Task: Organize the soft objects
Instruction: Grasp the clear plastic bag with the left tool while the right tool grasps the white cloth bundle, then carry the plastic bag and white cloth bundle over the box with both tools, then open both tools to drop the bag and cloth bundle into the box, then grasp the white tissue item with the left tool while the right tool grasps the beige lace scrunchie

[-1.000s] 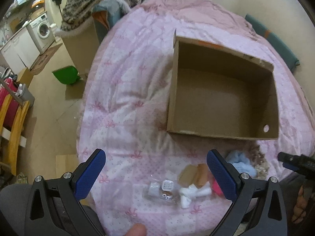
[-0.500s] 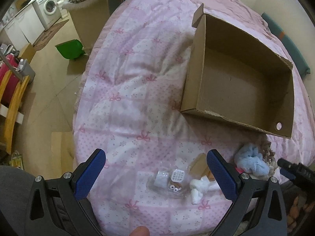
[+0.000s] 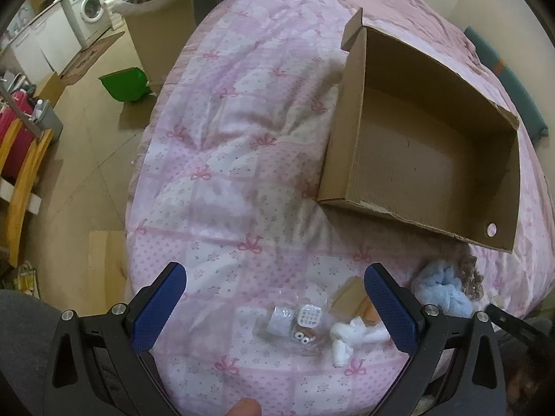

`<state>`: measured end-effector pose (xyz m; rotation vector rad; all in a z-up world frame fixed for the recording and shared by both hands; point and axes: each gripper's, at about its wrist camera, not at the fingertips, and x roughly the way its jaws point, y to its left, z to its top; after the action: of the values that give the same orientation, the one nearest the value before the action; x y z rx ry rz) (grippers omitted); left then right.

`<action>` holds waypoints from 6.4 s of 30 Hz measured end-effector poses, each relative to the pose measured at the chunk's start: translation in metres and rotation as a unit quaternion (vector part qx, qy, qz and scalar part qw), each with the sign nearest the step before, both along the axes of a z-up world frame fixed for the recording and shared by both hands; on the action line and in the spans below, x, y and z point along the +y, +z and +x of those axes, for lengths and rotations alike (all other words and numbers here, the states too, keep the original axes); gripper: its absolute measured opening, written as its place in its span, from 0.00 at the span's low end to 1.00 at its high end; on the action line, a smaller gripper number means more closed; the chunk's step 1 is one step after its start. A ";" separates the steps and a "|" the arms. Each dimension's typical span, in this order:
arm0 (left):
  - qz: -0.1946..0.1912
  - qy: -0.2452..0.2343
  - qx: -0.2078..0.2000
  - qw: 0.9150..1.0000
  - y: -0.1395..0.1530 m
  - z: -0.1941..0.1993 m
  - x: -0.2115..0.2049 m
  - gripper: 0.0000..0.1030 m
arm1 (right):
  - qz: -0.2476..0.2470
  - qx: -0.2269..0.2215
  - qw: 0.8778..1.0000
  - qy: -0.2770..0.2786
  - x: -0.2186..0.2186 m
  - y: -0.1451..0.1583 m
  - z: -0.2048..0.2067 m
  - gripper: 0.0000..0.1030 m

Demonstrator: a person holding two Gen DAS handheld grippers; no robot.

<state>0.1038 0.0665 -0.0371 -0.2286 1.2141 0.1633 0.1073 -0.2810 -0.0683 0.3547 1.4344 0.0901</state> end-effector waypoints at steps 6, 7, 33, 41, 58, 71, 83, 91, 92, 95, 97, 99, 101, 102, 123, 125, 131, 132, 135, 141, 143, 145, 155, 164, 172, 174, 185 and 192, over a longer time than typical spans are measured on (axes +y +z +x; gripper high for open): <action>-0.002 -0.007 0.004 1.000 -0.003 -0.001 -0.001 0.99 | 0.089 -0.085 0.992 0.013 -0.013 0.056 0.000 0.13; -0.004 -0.007 0.008 1.000 -0.005 -0.001 0.000 0.99 | 0.094 -0.102 0.990 0.018 -0.011 0.063 0.002 0.13; -0.023 -0.079 0.165 0.983 -0.087 0.005 -0.038 0.18 | 0.142 -0.135 0.980 0.046 0.010 0.035 -0.001 0.13; -0.010 -0.060 0.100 0.993 -0.050 -0.001 -0.029 0.12 | 0.152 -0.133 0.978 0.044 0.009 0.034 -0.001 0.13; 0.012 -0.052 -0.021 0.998 0.021 0.001 -0.026 0.12 | 0.144 -0.151 0.976 0.056 0.013 0.044 -0.006 0.13; 0.031 -0.085 -0.115 0.989 0.085 0.047 -0.043 0.12 | 0.136 -0.202 0.967 0.069 0.009 0.088 0.027 0.13; 0.052 -0.121 -0.132 0.982 0.070 0.094 -0.079 0.12 | 0.113 -0.218 0.966 0.080 0.028 0.081 0.082 0.13; 0.043 -0.134 -0.114 0.983 0.033 0.111 -0.093 0.12 | 0.102 -0.193 0.973 0.080 0.036 0.047 0.089 0.13; 0.039 -0.138 -0.112 0.983 0.028 0.113 -0.095 0.12 | 0.102 -0.189 0.973 0.080 0.036 0.044 0.089 0.13; 0.034 -0.149 -0.115 0.982 0.018 0.114 -0.098 0.12 | 0.093 -0.177 0.976 0.082 0.038 0.033 0.090 0.13; 0.034 -0.151 -0.112 0.982 0.011 0.114 -0.100 0.12 | 0.081 -0.169 0.978 0.086 0.041 0.027 0.091 0.13; 0.029 -0.149 -0.106 0.983 0.006 0.114 -0.099 0.12 | 0.073 -0.164 0.980 0.089 0.043 0.023 0.091 0.13; 0.022 -0.146 -0.098 0.984 0.000 0.115 -0.098 0.12 | 0.070 -0.161 0.980 0.090 0.044 0.020 0.092 0.13; 0.021 -0.146 -0.097 0.984 -0.001 0.115 -0.097 0.12 | 0.069 -0.158 0.981 0.091 0.046 0.018 0.092 0.13; 0.025 -0.144 -0.093 0.985 -0.003 0.110 -0.098 0.12 | 0.055 -0.139 0.983 0.107 0.059 0.011 0.096 0.13; 0.025 -0.145 -0.094 0.985 -0.003 0.110 -0.098 0.12 | 0.055 -0.138 0.983 0.107 0.060 0.010 0.096 0.13; 0.029 -0.144 -0.089 0.985 -0.005 0.110 -0.100 0.12 | 0.057 -0.137 0.983 0.110 0.062 0.010 0.097 0.14; 0.029 -0.143 -0.089 0.985 -0.005 0.110 -0.099 0.12 | 0.057 -0.138 0.983 0.110 0.062 0.010 0.097 0.14; 0.030 -0.144 -0.086 0.985 -0.005 0.110 -0.100 0.13 | 0.060 -0.139 0.983 0.107 0.061 0.010 0.098 0.15; 0.033 -0.151 -0.082 0.985 -0.008 0.109 -0.103 0.14 | 0.056 -0.144 0.982 0.111 0.061 0.011 0.095 0.15; 0.034 -0.152 -0.082 0.984 -0.008 0.108 -0.103 0.14 | 0.053 -0.146 0.981 0.111 0.061 0.012 0.095 0.15; 0.036 -0.154 -0.082 0.984 -0.008 0.108 -0.104 0.14 | 0.054 -0.148 0.981 0.110 0.060 0.012 0.094 0.15; 0.047 -0.156 -0.096 0.982 -0.001 0.102 -0.107 0.51 | 0.050 -0.162 0.980 0.100 0.055 0.018 0.090 0.20; 0.036 -0.147 -0.104 0.983 0.008 0.098 -0.100 0.62 | 0.074 -0.170 0.979 0.084 0.043 0.024 0.090 0.59; 0.049 -0.147 -0.121 0.980 0.020 0.086 -0.095 0.62 | 0.070 -0.187 0.977 0.072 0.034 0.035 0.082 0.70; 0.053 -0.148 -0.127 0.979 0.024 0.082 -0.094 0.62 | 0.066 -0.189 0.977 0.071 0.031 0.037 0.080 0.70; 0.056 -0.115 -0.124 0.984 0.036 0.045 -0.071 0.62 | 0.059 -0.201 0.976 0.057 0.016 0.051 0.055 0.70; 0.052 -0.093 -0.118 0.987 0.040 0.018 -0.055 0.63 | 0.058 -0.197 0.977 0.053 0.010 0.053 0.035 0.70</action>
<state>0.1220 0.0114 0.0026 -0.0408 0.9815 0.0354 0.1419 -0.2712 -0.0152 0.3345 1.0560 0.3147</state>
